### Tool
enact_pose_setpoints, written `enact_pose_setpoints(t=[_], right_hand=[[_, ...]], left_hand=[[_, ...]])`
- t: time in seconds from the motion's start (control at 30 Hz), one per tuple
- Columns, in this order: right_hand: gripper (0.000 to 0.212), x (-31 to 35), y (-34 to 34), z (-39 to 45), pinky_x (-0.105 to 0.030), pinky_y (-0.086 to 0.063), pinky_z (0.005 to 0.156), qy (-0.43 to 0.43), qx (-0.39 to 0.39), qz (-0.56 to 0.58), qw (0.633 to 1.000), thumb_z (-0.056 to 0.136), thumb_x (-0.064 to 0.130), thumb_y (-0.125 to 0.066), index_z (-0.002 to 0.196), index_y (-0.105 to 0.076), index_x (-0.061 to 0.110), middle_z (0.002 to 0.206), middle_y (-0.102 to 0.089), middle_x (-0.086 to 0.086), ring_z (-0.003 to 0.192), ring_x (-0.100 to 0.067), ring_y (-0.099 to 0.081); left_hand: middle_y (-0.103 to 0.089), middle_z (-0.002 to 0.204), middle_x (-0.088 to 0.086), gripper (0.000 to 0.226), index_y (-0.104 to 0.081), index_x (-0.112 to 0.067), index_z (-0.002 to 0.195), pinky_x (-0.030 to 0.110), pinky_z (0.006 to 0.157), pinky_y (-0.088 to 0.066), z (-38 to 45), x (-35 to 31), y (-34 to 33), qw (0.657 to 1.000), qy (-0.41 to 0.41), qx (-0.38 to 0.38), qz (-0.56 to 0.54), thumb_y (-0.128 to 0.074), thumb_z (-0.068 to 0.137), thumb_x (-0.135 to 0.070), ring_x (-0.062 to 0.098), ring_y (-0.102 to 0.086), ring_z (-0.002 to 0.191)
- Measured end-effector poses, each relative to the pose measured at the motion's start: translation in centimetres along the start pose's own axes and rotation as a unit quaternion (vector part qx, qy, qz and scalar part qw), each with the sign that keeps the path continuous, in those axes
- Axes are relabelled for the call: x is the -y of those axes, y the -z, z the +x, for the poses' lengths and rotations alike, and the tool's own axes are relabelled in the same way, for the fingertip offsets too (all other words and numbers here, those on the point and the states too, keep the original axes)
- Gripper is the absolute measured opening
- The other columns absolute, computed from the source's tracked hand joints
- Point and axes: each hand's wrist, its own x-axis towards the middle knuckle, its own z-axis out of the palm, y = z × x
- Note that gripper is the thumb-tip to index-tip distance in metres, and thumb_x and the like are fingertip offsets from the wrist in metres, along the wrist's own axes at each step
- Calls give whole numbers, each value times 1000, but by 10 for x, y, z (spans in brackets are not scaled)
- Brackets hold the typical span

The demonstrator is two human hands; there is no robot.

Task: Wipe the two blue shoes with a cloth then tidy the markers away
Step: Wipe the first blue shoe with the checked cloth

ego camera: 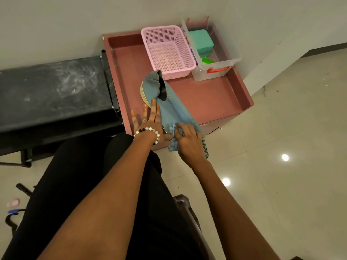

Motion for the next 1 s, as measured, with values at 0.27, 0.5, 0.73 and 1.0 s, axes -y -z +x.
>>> enact_pose_setpoints(t=[0.27, 0.5, 0.73, 1.0], right_hand=[[99, -37, 4, -28, -44, -41, 88, 60, 59, 61, 995, 37, 4, -86, 130, -55, 10, 133, -52, -11, 119, -34, -48], [63, -24, -2, -21, -38, -50, 79, 60, -21, -1, 998, 57, 8, -83, 117, -65, 11, 119, -65, -7, 106, -25, -63], [60, 0, 7, 61, -44, -29, 104, 93, 61, -132, 985, 92, 24, -54, 146, -31, 11, 154, -28, -3, 144, -19, -17], [48, -8, 11, 77, -67, -15, 107, 120, 54, -193, 972, 95, 23, -36, 140, -43, 9, 148, -39, -6, 142, -20, -26]], left_hand=[[47, 144, -6, 112, 28, -17, 146, 64, 100, 23, -1, 1, 0, 1000, 5, -5, 13, -39, 79, -78, 26, 29, 141], [47, 144, -2, 114, 26, -14, 146, 63, 103, 21, 0, 0, -1, 1000, 2, -11, 7, -43, 80, -75, 26, 28, 142], [46, 145, -4, 113, 25, -18, 147, 63, 103, 20, 1, -1, 1, 1000, 4, -2, 16, -47, 80, -74, 25, 27, 142], [49, 143, -5, 110, 24, -24, 147, 63, 101, 24, 2, -1, 3, 1000, 18, 5, 24, -43, 79, -77, 25, 31, 140]])
